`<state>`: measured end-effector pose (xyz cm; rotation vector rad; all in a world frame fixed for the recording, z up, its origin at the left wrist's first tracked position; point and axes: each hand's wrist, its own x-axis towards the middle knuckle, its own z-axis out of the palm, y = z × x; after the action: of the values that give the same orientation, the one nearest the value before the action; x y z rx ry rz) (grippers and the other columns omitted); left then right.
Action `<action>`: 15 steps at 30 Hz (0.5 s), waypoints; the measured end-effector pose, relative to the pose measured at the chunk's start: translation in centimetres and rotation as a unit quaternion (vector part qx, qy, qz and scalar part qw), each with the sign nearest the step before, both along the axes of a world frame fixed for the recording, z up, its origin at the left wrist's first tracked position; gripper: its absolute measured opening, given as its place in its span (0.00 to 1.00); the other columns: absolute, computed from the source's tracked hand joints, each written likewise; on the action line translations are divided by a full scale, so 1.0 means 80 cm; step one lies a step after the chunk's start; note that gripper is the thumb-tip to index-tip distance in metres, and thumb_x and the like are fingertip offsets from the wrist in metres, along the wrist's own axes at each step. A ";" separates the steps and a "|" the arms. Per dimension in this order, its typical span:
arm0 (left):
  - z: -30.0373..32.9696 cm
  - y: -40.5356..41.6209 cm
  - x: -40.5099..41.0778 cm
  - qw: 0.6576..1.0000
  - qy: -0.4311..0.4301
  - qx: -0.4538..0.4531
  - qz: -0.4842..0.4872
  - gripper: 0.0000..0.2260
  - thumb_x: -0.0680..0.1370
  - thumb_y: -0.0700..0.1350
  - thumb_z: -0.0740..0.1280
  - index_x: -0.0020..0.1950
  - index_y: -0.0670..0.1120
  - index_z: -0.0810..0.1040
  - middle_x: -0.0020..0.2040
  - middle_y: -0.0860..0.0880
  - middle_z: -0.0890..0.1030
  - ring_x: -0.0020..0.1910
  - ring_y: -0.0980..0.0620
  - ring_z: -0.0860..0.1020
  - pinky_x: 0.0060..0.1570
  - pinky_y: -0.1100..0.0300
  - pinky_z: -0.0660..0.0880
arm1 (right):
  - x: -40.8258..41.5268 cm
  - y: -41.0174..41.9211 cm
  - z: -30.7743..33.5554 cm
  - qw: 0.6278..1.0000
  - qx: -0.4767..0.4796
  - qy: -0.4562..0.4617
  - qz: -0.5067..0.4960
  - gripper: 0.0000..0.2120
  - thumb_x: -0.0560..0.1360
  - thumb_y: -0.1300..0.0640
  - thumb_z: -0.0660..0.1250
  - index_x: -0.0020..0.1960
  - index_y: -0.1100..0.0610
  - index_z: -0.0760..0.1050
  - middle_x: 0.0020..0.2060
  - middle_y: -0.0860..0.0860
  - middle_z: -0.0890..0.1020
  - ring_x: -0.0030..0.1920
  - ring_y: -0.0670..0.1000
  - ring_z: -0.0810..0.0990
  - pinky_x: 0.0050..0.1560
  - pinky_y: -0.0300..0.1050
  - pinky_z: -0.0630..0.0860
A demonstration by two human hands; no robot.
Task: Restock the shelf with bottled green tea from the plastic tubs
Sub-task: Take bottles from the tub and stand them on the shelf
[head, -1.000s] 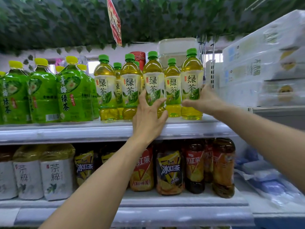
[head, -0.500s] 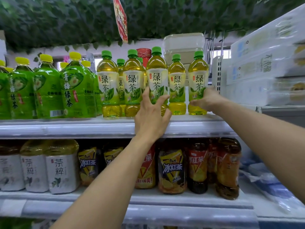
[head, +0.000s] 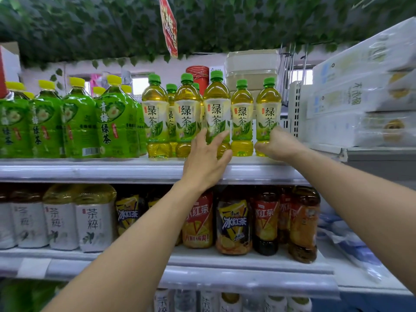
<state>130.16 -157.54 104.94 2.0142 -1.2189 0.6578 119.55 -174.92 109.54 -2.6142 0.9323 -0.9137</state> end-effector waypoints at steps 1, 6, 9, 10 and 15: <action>-0.003 0.010 -0.003 1.000 -0.006 0.019 0.004 0.26 0.83 0.57 0.60 0.80 0.58 0.59 0.82 0.45 0.51 0.81 0.46 0.48 0.77 0.45 0.56 | -0.008 0.013 -0.004 1.000 -0.010 -0.014 0.006 0.29 0.77 0.42 0.66 0.69 0.59 0.67 0.63 0.57 0.75 0.62 0.59 0.75 0.62 0.59 0.75; -0.044 0.091 -0.014 0.994 -0.079 0.025 0.065 0.30 0.81 0.60 0.60 0.81 0.53 0.57 0.80 0.45 0.58 0.79 0.44 0.55 0.78 0.43 0.51 | -0.039 0.107 -0.055 0.990 -0.091 -0.093 0.062 0.28 0.78 0.44 0.65 0.74 0.55 0.65 0.69 0.56 0.70 0.69 0.58 0.69 0.66 0.59 0.70; -0.079 0.158 -0.022 0.986 -0.122 -0.041 0.103 0.32 0.77 0.61 0.58 0.77 0.48 0.65 0.73 0.44 0.70 0.73 0.41 0.68 0.72 0.38 0.63 | -0.046 0.179 -0.102 0.969 -0.166 -0.150 0.103 0.26 0.78 0.49 0.67 0.72 0.56 0.68 0.66 0.54 0.72 0.67 0.57 0.70 0.60 0.55 0.70; -0.092 0.188 -0.023 0.985 -0.125 -0.053 0.109 0.32 0.76 0.61 0.57 0.77 0.47 0.66 0.70 0.44 0.72 0.70 0.42 0.70 0.70 0.40 0.67 | -0.043 0.206 -0.118 0.964 -0.176 -0.162 0.119 0.24 0.77 0.50 0.68 0.71 0.56 0.69 0.64 0.54 0.73 0.65 0.57 0.71 0.59 0.55 0.71; -0.156 0.363 -0.018 0.985 -0.103 -0.015 0.142 0.32 0.76 0.59 0.62 0.78 0.48 0.63 0.68 0.48 0.72 0.65 0.47 0.73 0.57 0.52 0.76 | -0.014 0.359 -0.200 0.950 -0.162 -0.190 0.187 0.23 0.75 0.50 0.66 0.68 0.58 0.71 0.61 0.55 0.76 0.59 0.59 0.75 0.54 0.56 0.76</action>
<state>128.75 -128.48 92.46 2.1571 -1.0359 1.0371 118.44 -146.20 93.55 -2.5828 0.1901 -1.4839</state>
